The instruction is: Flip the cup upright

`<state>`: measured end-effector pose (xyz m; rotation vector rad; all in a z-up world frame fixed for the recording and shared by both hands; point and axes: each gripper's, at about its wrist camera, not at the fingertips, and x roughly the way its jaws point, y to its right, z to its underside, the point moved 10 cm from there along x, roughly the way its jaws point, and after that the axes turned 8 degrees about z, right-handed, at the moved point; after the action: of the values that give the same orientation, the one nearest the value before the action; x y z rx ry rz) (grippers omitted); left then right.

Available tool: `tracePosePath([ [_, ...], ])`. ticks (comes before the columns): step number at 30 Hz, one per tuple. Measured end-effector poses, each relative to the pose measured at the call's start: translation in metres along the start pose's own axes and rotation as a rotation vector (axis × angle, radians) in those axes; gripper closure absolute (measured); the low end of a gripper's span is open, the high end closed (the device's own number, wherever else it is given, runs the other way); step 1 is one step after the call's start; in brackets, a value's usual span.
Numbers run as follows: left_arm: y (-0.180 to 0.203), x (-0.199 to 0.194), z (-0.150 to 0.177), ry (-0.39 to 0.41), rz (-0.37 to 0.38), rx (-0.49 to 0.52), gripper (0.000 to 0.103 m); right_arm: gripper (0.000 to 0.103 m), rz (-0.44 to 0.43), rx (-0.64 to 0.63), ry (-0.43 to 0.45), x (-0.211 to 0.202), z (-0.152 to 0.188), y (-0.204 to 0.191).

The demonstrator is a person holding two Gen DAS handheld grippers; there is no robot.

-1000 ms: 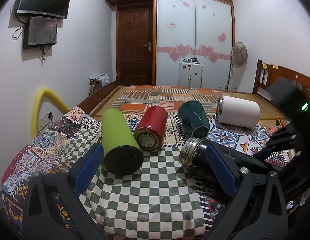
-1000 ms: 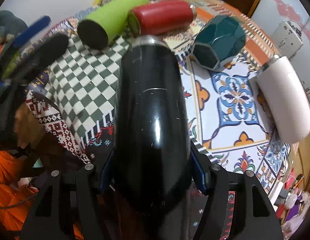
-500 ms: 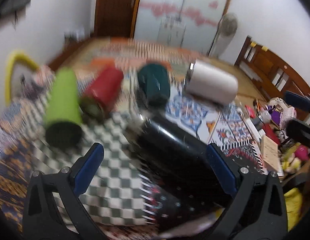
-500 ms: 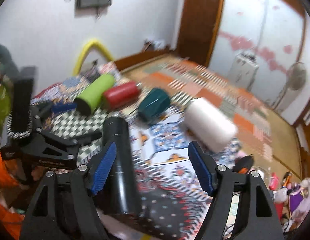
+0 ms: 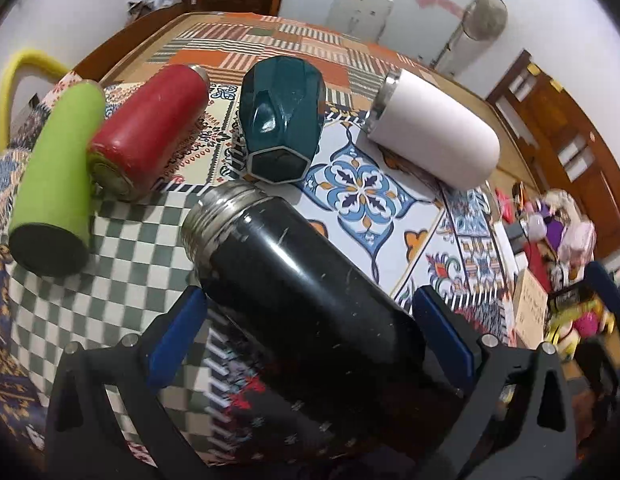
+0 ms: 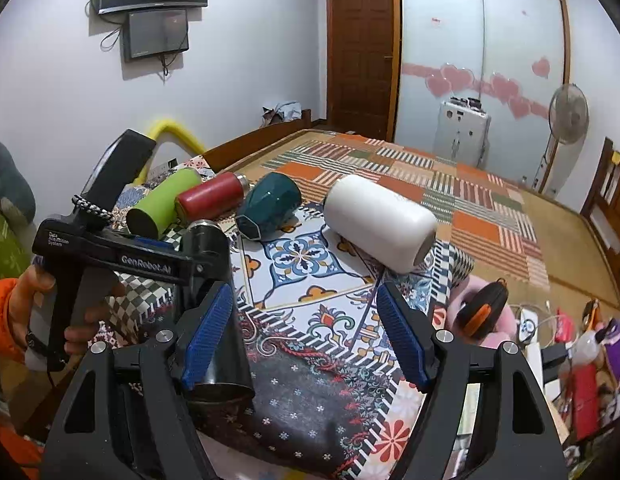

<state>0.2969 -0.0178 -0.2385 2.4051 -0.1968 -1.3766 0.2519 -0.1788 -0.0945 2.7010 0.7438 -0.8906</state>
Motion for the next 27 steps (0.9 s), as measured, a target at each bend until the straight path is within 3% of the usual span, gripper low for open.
tracePosePath([
  [9,0.016,0.018,-0.008,-0.009,0.002,0.082,0.001,0.031,-0.017,0.018,0.023,-0.002,0.006,0.005],
  [12,0.023,0.017,-0.007,-0.02,0.009,0.147,0.007,0.031,-0.026,0.026,0.022,-0.001,0.009,0.006],
  [17,0.024,0.008,-0.002,-0.041,-0.008,0.261,0.028,0.031,-0.032,0.034,0.022,-0.003,0.01,0.008],
  [19,0.021,0.002,0.002,-0.054,-0.02,0.306,0.031,0.031,-0.034,0.033,0.026,-0.005,0.01,0.008],
  [27,0.024,0.008,0.006,-0.123,-0.025,0.374,0.03,0.031,-0.024,0.037,0.052,-0.008,0.006,0.005],
])
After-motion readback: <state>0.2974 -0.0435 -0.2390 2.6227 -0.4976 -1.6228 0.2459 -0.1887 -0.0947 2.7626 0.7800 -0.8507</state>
